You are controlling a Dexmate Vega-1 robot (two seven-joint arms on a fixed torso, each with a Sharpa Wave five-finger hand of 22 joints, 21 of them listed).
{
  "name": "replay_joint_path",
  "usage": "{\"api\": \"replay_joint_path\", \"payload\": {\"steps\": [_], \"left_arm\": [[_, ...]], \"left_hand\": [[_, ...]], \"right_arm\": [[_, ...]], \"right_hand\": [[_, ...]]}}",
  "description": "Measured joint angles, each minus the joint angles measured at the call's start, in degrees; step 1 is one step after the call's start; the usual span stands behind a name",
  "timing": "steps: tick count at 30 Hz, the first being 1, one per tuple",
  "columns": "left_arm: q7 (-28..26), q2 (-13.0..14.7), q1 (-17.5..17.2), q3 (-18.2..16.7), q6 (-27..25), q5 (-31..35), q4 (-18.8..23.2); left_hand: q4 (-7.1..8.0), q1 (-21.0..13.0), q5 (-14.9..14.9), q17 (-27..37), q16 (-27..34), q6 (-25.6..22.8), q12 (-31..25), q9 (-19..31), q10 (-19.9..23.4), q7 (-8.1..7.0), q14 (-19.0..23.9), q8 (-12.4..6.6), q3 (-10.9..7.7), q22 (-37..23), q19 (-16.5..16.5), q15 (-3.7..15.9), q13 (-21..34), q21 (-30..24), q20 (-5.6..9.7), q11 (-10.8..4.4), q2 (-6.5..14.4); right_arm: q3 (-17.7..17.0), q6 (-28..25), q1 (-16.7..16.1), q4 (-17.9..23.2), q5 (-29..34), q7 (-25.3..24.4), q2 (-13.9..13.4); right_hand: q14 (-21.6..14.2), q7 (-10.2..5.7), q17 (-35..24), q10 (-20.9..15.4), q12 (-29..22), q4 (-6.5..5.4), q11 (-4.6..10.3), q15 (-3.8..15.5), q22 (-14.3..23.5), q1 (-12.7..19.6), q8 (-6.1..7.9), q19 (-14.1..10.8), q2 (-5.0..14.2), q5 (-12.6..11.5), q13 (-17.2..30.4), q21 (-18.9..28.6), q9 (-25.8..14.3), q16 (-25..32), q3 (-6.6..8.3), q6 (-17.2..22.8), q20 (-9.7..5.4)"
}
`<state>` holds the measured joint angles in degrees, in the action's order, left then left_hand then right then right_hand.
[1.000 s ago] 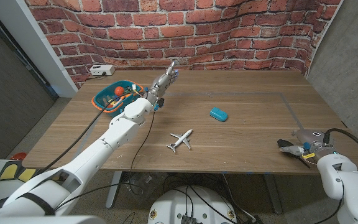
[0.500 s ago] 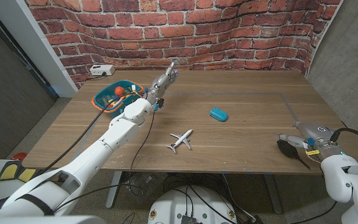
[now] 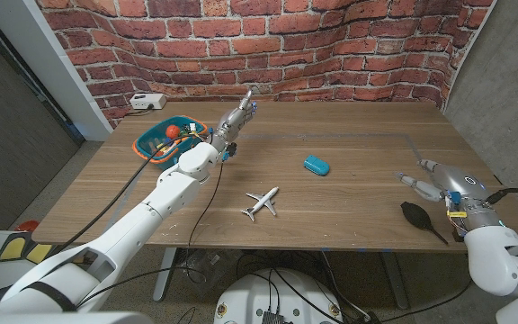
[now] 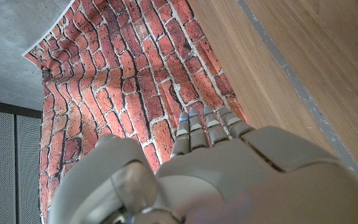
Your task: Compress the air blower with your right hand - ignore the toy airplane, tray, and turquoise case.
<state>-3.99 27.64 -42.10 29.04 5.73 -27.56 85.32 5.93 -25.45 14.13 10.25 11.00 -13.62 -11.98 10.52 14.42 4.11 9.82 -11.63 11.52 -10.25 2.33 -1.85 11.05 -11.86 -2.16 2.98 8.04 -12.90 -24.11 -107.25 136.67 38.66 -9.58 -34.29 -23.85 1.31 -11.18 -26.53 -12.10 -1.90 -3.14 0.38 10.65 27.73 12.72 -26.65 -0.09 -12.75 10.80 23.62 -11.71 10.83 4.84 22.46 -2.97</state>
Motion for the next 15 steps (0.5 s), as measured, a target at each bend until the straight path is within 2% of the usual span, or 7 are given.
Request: {"api": "replay_joint_path", "payload": {"steps": [3, 10, 15], "left_arm": [[0.1, 0.0, 0.0, 0.0, 0.0, 0.0, 0.0], [0.2, 0.0, -0.2, 0.0, 0.3, 0.0, 0.0], [0.0, 0.2, -0.8, 0.1, 0.7, 0.3, 0.4]], "left_hand": [[0.0, 0.4, 0.0, 0.0, 0.0, 0.0, 0.0, 0.0, 0.0, 0.0, 0.0, 0.0, 0.0, 0.0, 0.0, 0.0, 0.0, 0.0, 0.0, 0.0, 0.4], [0.0, 0.4, -0.4, 0.0, 0.0, 0.0, 0.0, 0.0, 0.0, 0.0, 0.0, 0.0, 0.0, 0.0, 0.0, 0.0, 0.0, 0.0, 0.0, 0.0, 0.4], [0.0, 0.4, -0.4, 0.0, 0.0, -0.2, 0.0, 0.0, 0.0, 0.21, 0.2, 0.0, 0.0, 0.0, 0.0, 0.23, 0.0, 0.0, 0.0, 0.0, 0.4]], "right_arm": [[-0.4, 3.2, 1.3, -1.3, -4.0, -1.6, 1.1], [-0.7, 9.6, 4.9, -5.0, -11.7, -3.7, 2.7], [-0.6, 17.2, 7.9, -8.1, -20.3, -5.3, 3.3]], "right_hand": [[0.0, -0.02, 0.0, 0.0, 0.0, 0.42, -0.01, 0.0, 0.0, 0.4, -0.02, 0.0, 0.37, 0.2, 0.0, -0.2, 0.0, 0.0, 0.41, 0.0, 0.0], [0.3, 0.12, 0.0, -0.8, -0.2, 0.57, -0.02, -0.29, 0.0, 0.7, -0.45, 0.3, 0.68, 0.4, 0.0, -0.5, 0.0, 0.0, 0.57, -0.7, 0.31], [0.3, -0.3, 0.3, -3.3, -1.3, 0.71, 0.43, -0.29, 0.0, 0.2, 0.47, 0.3, 1.11, 1.1, 0.3, -1.0, 0.0, 0.0, 0.71, 3.0, 0.31]]}}
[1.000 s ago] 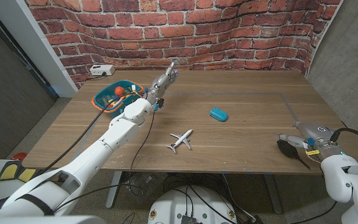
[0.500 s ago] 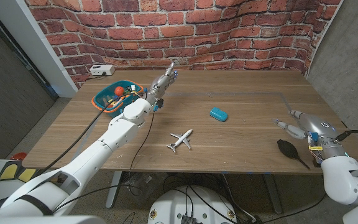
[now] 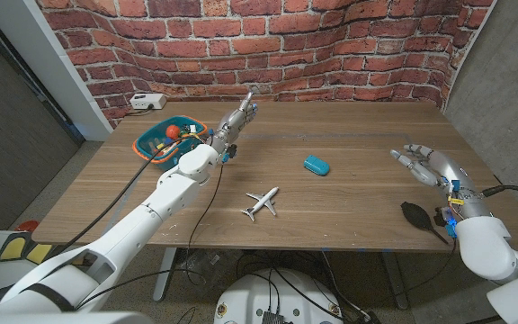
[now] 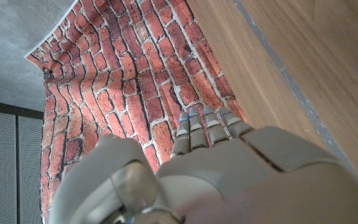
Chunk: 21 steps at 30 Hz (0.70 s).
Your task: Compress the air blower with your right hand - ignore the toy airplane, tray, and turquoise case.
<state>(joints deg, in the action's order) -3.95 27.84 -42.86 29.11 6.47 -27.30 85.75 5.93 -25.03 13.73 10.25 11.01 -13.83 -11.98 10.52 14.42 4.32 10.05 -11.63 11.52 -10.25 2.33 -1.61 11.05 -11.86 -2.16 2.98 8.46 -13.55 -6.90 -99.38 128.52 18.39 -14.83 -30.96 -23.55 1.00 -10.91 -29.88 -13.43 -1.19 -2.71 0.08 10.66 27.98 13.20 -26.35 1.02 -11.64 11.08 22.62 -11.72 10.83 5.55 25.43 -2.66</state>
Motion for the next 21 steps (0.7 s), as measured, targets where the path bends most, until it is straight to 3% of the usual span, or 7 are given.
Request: {"api": "replay_joint_path", "payload": {"steps": [6, 14, 21], "left_arm": [[-0.9, 0.3, -1.0, -0.1, 0.4, 0.5, 1.3], [-2.5, 1.3, -2.8, -0.7, 0.8, 1.5, 3.7], [-3.0, 1.8, -3.8, -1.0, 1.5, 1.8, 4.9]], "left_hand": [[0.0, -0.5, 0.0, 0.0, 0.0, 0.0, 0.0, 0.0, 0.0, 0.0, 0.1, 0.0, 0.0, 0.0, 0.0, 0.08, 0.0, 0.0, 0.0, 0.0, -0.5], [0.0, -0.5, 0.0, 0.0, 0.0, 0.2, 0.0, 0.0, 0.0, 0.21, 0.1, 0.0, 0.0, 0.0, 0.0, 0.08, 0.0, 0.0, 0.0, 0.0, -0.5], [0.0, -0.5, 0.0, 0.0, -0.2, 0.2, 0.0, 0.0, 0.0, 0.21, 0.1, 0.0, 0.0, 0.0, 0.2, 0.08, 0.0, 0.0, 0.22, 0.0, -0.5]], "right_arm": [[1.5, 6.8, 4.8, -5.0, -7.2, -0.2, -0.3], [4.9, 14.1, 11.5, -11.7, -15.5, 1.3, -2.2], [8.1, 16.7, 16.8, -16.3, -20.4, 2.9, -3.9]], "right_hand": [[0.1, 0.32, 0.0, -0.1, 0.0, 0.0, 0.06, -0.11, -0.1, -0.1, -0.5, 0.1, 0.1, 0.2, 0.0, -0.5, 0.0, 0.0, 0.0, -1.0, 0.0], [2.3, 0.01, 0.0, 1.3, 0.4, 0.0, -1.07, -1.11, -0.3, -0.5, -0.92, 1.9, 0.45, 0.6, 0.0, -1.3, 0.3, -0.5, 0.0, -1.9, 0.21], [3.6, -0.97, 0.0, 2.4, 0.7, 0.0, -1.97, -1.32, -0.3, -1.0, -0.88, 2.7, 0.96, 0.8, 0.0, -2.1, 0.3, -0.7, 0.0, -0.4, 0.61]]}}
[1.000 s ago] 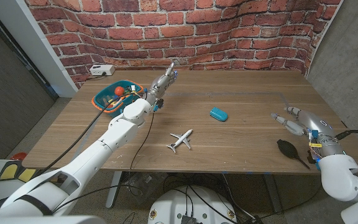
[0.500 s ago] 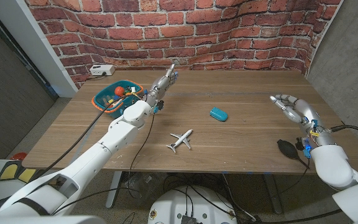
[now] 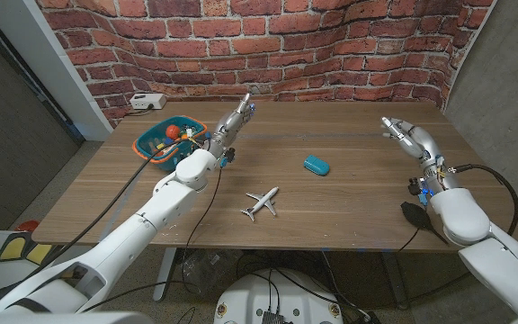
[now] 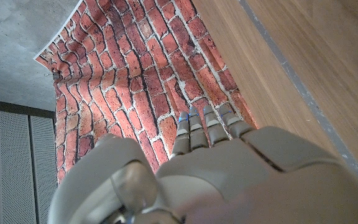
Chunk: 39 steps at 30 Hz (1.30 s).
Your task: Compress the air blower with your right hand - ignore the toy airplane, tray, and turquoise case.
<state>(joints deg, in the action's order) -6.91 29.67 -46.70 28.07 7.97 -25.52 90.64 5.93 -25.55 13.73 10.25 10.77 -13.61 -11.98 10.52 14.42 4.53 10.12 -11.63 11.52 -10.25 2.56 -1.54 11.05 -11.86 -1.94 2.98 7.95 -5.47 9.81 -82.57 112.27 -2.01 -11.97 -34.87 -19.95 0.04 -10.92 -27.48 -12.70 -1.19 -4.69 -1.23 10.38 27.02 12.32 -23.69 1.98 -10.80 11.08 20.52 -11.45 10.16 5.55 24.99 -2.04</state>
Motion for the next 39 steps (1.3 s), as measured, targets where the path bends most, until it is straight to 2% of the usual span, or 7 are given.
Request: {"api": "replay_joint_path", "payload": {"steps": [2, 8, 15, 21, 25, 33, 39], "left_arm": [[0.0, 0.3, -0.8, -0.3, 0.4, -0.1, 0.5], [0.3, 1.1, -2.8, -1.4, 2.0, -1.0, 1.5], [0.7, 1.9, -5.0, -2.9, 4.4, -2.2, 2.2], [1.4, 2.4, -6.6, -4.2, 6.4, -3.2, 2.3], [1.5, 2.6, -7.5, -4.8, 7.1, -3.8, 2.2], [0.1, 2.9, -9.4, -5.9, 7.9, -3.9, 2.5], [-1.2, 2.9, -10.6, -6.6, 8.1, -4.0, 2.9]], "left_hand": [[0.0, 0.0, 0.0, 0.0, 0.0, 0.0, 0.2, 0.0, 0.0, 0.0, 0.0, 0.0, 0.0, 0.0, 0.0, 0.0, 0.0, 0.0, 0.0, 0.0, 0.0], [0.0, 0.0, 0.0, 0.0, 0.0, 0.0, 0.3, 0.0, -0.2, 0.0, -0.2, 0.0, 0.0, 0.0, 0.0, -0.21, 0.0, 0.0, 0.0, -0.22, 0.0], [0.0, 0.0, 0.0, 0.0, 0.0, 0.0, 0.3, 0.0, -0.2, 0.0, -0.2, 0.0, 0.0, 0.0, 0.0, -0.21, 0.0, 0.0, 0.0, -0.23, 0.0], [0.0, 0.0, 0.0, 0.0, 0.0, 0.0, 0.3, 0.0, -0.2, 0.0, -0.2, 0.0, 0.0, 0.0, 0.0, -0.21, 0.0, 0.0, 0.0, -0.23, 0.0], [0.0, 0.0, 0.0, 0.0, 0.0, 0.0, 0.3, 0.0, -0.2, -0.01, -0.2, 0.0, 0.0, 0.0, 0.0, -0.21, 0.0, 0.0, 0.0, -0.23, 0.0], [0.0, 0.0, 0.0, 0.0, 0.0, 0.0, 0.3, 0.0, -0.2, -0.01, -0.2, 0.0, 0.0, 0.0, -0.2, -0.21, 0.0, 0.0, 0.21, -0.22, 0.0], [0.0, 0.0, 0.0, 0.0, 0.0, 0.0, 0.3, 0.0, -0.2, -0.01, -0.2, 0.0, 0.0, 0.0, -0.2, -0.21, 0.0, 0.0, 0.21, -0.22, 0.0]], "right_arm": [[1.4, 1.3, 2.3, -1.8, -3.9, 1.5, -0.6], [4.9, 2.7, 7.6, -5.8, -9.4, 3.7, -1.9], [9.4, 4.7, 13.2, -10.9, -15.5, 6.4, -2.2], [12.6, 6.1, 17.2, -15.5, -20.1, 8.5, -1.8], [14.2, 6.7, 19.3, -17.9, -22.3, 9.6, -1.5], [17.1, 8.3, 23.3, -22.9, -26.5, 12.4, -1.5], [19.1, 9.2, 26.2, -26.8, -29.4, 14.9, -1.2]], "right_hand": [[0.3, 0.1, 0.0, 0.0, 0.0, 0.0, 0.0, -0.13, 0.0, 0.0, 0.0, 0.2, 0.03, 0.0, 0.0, -0.2, 0.0, 0.0, 0.0, 0.1, -0.22], [1.0, 1.39, 0.0, 0.1, 0.0, 0.0, -0.11, -0.46, 0.0, -0.8, -0.9, 0.9, -0.13, 0.2, 0.0, -0.8, 0.0, 0.0, 0.0, -2.5, 0.21], [3.2, 1.15, 0.0, 2.1, 0.6, -0.25, -1.01, -1.35, 0.0, -2.3, -0.94, 3.1, -0.73, 0.2, 0.0, -2.1, 0.0, 0.0, -0.9, -2.9, 0.39], [4.2, 1.09, 0.0, 3.1, 0.8, -0.25, -1.03, -1.74, 0.0, -3.0, -0.94, 3.8, -0.8, 0.2, 0.0, -2.6, 0.0, -0.1, -0.9, -3.5, 0.3], [4.2, 1.69, 0.0, 3.3, 0.8, -0.48, -1.24, -1.74, 0.0, -3.2, -1.33, 3.8, -0.58, 0.2, 0.0, -2.6, 0.0, -0.1, -1.13, -4.2, 0.3], [6.5, 1.07, 0.0, 5.6, 1.3, -0.72, -1.34, -2.26, 0.2, -4.3, -1.33, 5.8, -0.82, 0.2, 0.0, -4.1, 0.3, -0.1, -1.37, -5.1, 1.12], [6.8, 1.51, 0.0, 6.1, 1.3, -0.72, -1.75, -2.02, 0.2, -4.9, -1.33, 5.8, -0.9, 0.2, 0.0, -4.1, 0.3, -0.1, -1.85, -5.5, 1.11]]}}
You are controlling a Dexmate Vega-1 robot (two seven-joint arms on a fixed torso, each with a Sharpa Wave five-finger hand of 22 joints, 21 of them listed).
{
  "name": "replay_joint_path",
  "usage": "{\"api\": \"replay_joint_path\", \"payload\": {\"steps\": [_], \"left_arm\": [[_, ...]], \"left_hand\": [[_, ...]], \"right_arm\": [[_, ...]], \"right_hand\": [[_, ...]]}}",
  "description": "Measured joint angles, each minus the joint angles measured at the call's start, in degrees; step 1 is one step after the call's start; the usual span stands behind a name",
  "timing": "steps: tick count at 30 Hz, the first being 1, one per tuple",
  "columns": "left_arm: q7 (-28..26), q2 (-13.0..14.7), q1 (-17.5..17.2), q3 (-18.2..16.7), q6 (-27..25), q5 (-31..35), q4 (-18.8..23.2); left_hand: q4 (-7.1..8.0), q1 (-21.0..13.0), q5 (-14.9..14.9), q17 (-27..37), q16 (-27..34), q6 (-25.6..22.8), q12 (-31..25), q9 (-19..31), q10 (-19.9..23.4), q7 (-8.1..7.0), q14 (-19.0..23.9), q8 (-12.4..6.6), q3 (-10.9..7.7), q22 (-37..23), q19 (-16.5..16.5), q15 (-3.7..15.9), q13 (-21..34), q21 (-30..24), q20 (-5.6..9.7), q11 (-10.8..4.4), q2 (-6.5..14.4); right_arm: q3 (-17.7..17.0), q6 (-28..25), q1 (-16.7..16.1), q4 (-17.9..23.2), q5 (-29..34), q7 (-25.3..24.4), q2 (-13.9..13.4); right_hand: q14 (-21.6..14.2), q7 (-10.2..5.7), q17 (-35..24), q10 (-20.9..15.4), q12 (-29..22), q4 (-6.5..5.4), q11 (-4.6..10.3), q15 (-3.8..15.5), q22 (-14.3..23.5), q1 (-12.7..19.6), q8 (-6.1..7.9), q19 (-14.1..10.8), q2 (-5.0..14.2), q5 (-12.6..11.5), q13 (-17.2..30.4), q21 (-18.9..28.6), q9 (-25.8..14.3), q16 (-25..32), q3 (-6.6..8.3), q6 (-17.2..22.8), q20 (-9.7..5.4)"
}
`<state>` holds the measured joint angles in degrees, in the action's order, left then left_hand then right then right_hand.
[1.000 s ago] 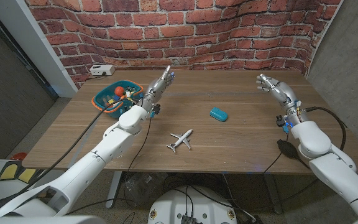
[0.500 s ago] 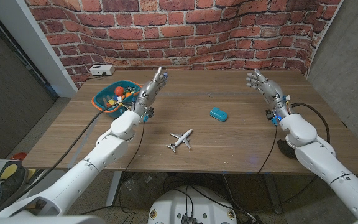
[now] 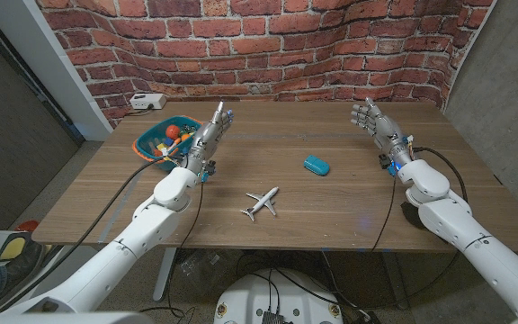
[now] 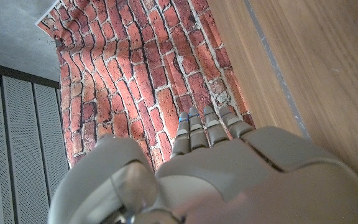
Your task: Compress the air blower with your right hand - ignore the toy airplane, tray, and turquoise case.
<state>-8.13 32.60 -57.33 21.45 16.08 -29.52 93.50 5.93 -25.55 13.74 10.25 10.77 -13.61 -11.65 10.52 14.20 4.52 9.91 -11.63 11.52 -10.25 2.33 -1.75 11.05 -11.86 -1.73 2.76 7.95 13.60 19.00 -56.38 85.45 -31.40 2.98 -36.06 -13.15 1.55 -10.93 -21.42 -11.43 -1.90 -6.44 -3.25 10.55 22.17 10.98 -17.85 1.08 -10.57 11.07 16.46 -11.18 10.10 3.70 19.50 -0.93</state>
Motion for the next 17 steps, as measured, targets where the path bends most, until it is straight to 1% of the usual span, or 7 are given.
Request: {"api": "replay_joint_path", "payload": {"steps": [7, 17], "left_arm": [[-0.6, -0.2, -0.6, -0.3, 0.0, -0.3, -0.1], [-0.7, -0.4, -0.6, -0.3, -0.1, -0.4, -0.8]], "left_hand": [[0.0, 0.0, 0.0, 0.0, 0.0, 0.0, 0.0, 0.0, 0.0, 0.0, 0.0, 0.0, 0.0, 0.0, 0.0, 0.0, 0.0, 0.0, 0.0, 0.0, 0.0], [0.0, 0.0, 0.0, 0.0, 0.0, 0.0, 0.0, 0.0, 0.0, 0.0, 0.0, 0.0, 0.0, 0.0, 0.0, 0.0, 0.0, 0.0, 0.0, 0.0, 0.0]], "right_arm": [[1.9, 0.3, 2.4, -3.3, -2.2, 1.9, 0.6], [3.5, 0.2, 4.0, -5.4, -3.9, 2.9, 0.8]], "right_hand": [[0.0, 0.49, 0.0, 0.2, 0.0, 0.0, -0.19, 0.04, 0.0, 0.0, 0.0, 0.0, 0.0, 0.0, 0.0, 0.0, 0.0, 0.0, 0.0, -0.5, 0.0], [0.0, 0.49, 0.0, 0.2, 0.0, 0.0, -0.19, 0.05, 0.0, 0.0, 0.0, -0.3, 0.0, 0.0, 0.0, 0.0, 0.0, 0.0, 0.01, -0.5, -0.32]]}}
